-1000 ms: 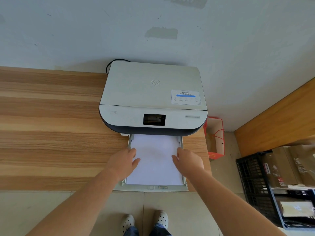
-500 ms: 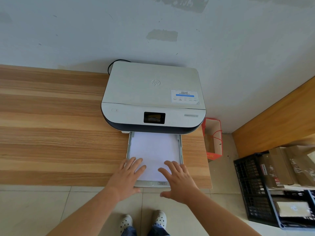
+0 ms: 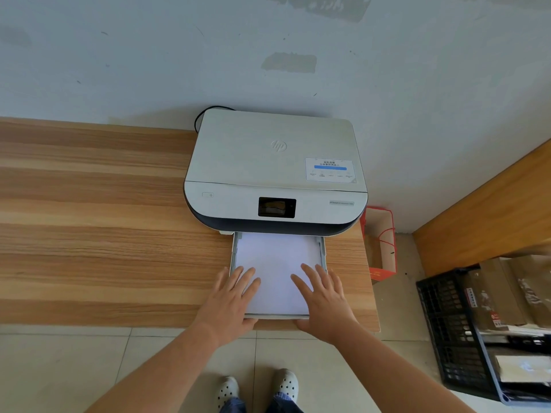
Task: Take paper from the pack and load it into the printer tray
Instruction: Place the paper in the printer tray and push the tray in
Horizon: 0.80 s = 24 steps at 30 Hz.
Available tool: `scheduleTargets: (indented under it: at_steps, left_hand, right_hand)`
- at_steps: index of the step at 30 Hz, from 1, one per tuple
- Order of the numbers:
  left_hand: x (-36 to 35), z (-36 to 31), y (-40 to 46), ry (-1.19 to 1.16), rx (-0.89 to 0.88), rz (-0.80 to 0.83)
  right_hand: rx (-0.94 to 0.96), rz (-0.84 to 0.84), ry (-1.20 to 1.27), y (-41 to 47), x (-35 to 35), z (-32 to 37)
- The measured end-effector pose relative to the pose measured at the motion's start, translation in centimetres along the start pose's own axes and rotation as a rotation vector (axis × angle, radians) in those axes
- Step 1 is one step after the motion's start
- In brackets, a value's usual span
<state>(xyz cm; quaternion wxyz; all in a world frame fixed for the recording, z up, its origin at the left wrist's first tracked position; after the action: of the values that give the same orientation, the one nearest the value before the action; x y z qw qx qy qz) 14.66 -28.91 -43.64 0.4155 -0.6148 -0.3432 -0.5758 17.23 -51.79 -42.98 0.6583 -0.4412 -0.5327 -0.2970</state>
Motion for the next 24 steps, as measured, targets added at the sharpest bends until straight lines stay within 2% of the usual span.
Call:
scheduleTargets:
  at_steps: [6,24]
  left_hand:
    - [0.3,0.9,1.0,0.002,0.043,0.019]
    - [1.5,2.9,6.1,0.048,0.167,-0.02]
  right_hand:
    - [-0.017,-0.026,0.026,0.5,0.2,-0.5]
    - [-0.059,-0.086,-0.102,6.2,2.8,-2.1]
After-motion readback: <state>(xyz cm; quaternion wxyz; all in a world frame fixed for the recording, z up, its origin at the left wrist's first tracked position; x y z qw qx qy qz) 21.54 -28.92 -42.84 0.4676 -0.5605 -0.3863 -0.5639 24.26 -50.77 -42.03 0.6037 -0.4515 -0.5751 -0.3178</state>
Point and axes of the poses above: each hand's wrist, its own y-axis towards the middle knuckle, its own x-axis out of the back of the hand, z = x × y, the point moved 2 cm from there along y, towards the middle knuckle, and after that the axes turned 3 degrees about -z, right-handed, at the moved point
